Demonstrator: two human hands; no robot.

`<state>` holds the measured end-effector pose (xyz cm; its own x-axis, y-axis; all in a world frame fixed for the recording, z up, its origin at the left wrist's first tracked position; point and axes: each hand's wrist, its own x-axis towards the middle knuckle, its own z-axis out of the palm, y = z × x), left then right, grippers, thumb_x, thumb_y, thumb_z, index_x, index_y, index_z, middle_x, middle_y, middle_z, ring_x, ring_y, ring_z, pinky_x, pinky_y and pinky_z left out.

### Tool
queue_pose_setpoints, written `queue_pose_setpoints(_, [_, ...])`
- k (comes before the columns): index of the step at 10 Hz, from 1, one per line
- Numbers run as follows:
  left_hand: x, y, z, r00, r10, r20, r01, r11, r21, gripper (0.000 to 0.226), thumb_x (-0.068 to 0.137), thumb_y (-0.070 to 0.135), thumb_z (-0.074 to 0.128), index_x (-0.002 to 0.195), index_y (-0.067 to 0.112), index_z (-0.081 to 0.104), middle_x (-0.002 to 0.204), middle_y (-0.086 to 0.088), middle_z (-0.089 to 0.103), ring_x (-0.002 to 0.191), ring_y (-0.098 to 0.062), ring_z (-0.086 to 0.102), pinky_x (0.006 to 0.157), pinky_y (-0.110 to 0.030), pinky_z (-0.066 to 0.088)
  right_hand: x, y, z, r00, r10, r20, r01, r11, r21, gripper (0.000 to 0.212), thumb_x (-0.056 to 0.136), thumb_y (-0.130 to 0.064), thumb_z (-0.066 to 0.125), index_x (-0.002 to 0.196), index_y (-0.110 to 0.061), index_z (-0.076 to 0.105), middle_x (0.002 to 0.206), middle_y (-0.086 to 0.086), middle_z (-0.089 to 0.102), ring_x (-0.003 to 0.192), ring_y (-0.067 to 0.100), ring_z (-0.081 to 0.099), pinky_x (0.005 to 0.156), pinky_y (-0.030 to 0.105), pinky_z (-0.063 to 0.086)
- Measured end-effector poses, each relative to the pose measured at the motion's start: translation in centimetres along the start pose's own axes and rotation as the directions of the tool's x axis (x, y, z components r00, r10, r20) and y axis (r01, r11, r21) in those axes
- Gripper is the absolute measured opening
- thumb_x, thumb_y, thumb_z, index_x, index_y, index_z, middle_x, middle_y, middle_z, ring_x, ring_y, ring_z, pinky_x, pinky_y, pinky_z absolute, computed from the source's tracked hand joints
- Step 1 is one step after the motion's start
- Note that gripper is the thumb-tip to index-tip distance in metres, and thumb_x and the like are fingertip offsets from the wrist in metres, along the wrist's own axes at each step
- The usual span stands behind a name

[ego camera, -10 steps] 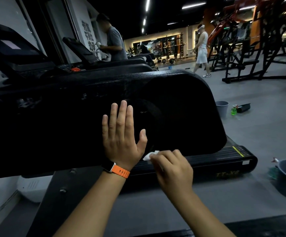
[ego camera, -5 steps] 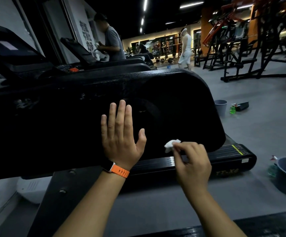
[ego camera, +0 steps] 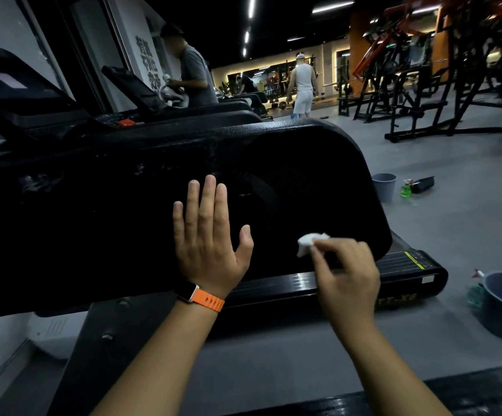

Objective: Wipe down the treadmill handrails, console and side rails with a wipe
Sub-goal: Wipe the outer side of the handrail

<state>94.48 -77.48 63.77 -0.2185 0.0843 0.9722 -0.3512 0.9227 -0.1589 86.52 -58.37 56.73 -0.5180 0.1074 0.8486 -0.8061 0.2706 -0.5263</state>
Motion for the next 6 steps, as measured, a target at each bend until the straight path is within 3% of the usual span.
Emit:
queue_pose_setpoints(1, [0.0,0.1,-0.1,1.0,-0.003,0.002,0.003,1.0,-0.005,0.065,0.101,0.04,0.046,0.153,0.002,0.04,0.162,-0.015,0.036,0.154,-0.033,0.028,0.124,-0.056,0.021,1.2,-0.4,0.2,1.0,-0.001,-0.028,0.002,1.0,0.023,0.007,0.092,-0.014,0.077,0.096,-0.019,0.074,0.095,-0.006,0.072,0.079,0.02,0.058,0.072,0.026,0.044])
queue_pose_setpoints(2, [0.0,0.1,0.0,1.0,-0.005,0.005,0.005,1.0,-0.001,0.065,0.101,0.041,0.045,0.153,0.002,0.04,0.162,-0.015,0.036,0.154,-0.034,0.028,0.124,-0.056,0.022,-0.3,-1.0,0.8,0.972,-0.182,0.15,0.189,0.982,-0.031,0.005,0.093,-0.015,0.076,0.097,-0.019,0.076,0.095,-0.006,0.072,0.08,0.021,0.061,0.066,0.035,0.051])
queue_pose_setpoints(4, [0.1,0.1,-0.1,1.0,-0.003,0.006,0.003,1.0,-0.007,0.065,0.101,0.04,0.045,0.153,0.002,0.039,0.162,-0.015,0.036,0.154,-0.034,0.028,0.123,-0.057,0.022,2.5,-1.4,0.6,0.999,-0.003,-0.054,0.003,1.0,0.005,0.007,0.092,-0.013,0.077,0.098,-0.017,0.076,0.095,-0.003,0.072,0.08,0.024,0.063,0.072,0.025,0.046])
queue_pose_setpoints(5, [0.0,0.1,-0.1,1.0,-0.004,0.003,0.004,1.0,-0.006,0.065,0.101,0.04,0.045,0.153,0.002,0.04,0.162,-0.015,0.037,0.154,-0.034,0.028,0.123,-0.057,0.023,1.9,-2.5,1.1,0.983,-0.147,0.113,0.148,0.989,0.0,0.008,0.093,-0.015,0.074,0.098,-0.02,0.077,0.097,-0.006,0.072,0.086,0.021,0.069,0.069,0.036,0.055])
queue_pose_setpoints(6, [0.0,0.1,-0.1,1.0,-0.004,-0.002,0.004,1.0,0.005,0.065,0.102,0.041,0.044,0.153,0.002,0.039,0.162,-0.015,0.037,0.154,-0.033,0.027,0.124,-0.056,0.022,4.6,-2.0,0.7,0.998,-0.004,-0.058,0.008,0.999,0.053,0.008,0.093,-0.016,0.076,0.1,-0.019,0.077,0.095,-0.005,0.072,0.082,0.023,0.068,0.07,0.038,0.054])
